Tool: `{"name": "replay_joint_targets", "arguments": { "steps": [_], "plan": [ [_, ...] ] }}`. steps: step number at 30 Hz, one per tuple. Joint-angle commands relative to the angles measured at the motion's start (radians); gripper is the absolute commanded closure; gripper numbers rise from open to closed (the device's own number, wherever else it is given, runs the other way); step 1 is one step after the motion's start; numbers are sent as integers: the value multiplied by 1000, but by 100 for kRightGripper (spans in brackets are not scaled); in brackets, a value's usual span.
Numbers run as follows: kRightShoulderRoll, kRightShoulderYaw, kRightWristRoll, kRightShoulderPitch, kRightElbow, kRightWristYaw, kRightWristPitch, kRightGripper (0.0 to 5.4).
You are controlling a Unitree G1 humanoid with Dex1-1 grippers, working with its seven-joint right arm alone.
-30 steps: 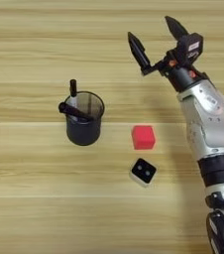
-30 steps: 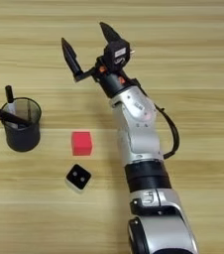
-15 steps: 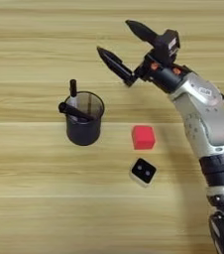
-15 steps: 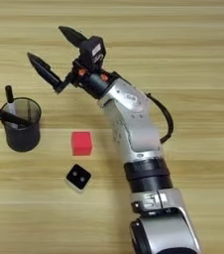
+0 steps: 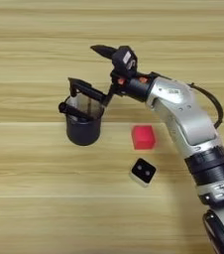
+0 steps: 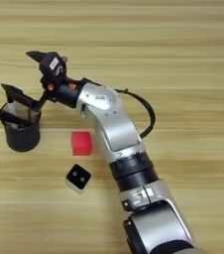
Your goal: Move the objects on the table
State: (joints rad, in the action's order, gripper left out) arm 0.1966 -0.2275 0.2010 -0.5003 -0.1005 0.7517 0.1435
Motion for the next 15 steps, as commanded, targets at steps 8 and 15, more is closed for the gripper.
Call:
{"name": "replay_joint_targets", "arguments": {
  "steps": [8, 15],
  "plan": [
    [-83, -31, -112, -106, -112, -87, -51, 27],
    [-108, -29, -152, -113, -186, -109, -89, 123]
  ]
}}
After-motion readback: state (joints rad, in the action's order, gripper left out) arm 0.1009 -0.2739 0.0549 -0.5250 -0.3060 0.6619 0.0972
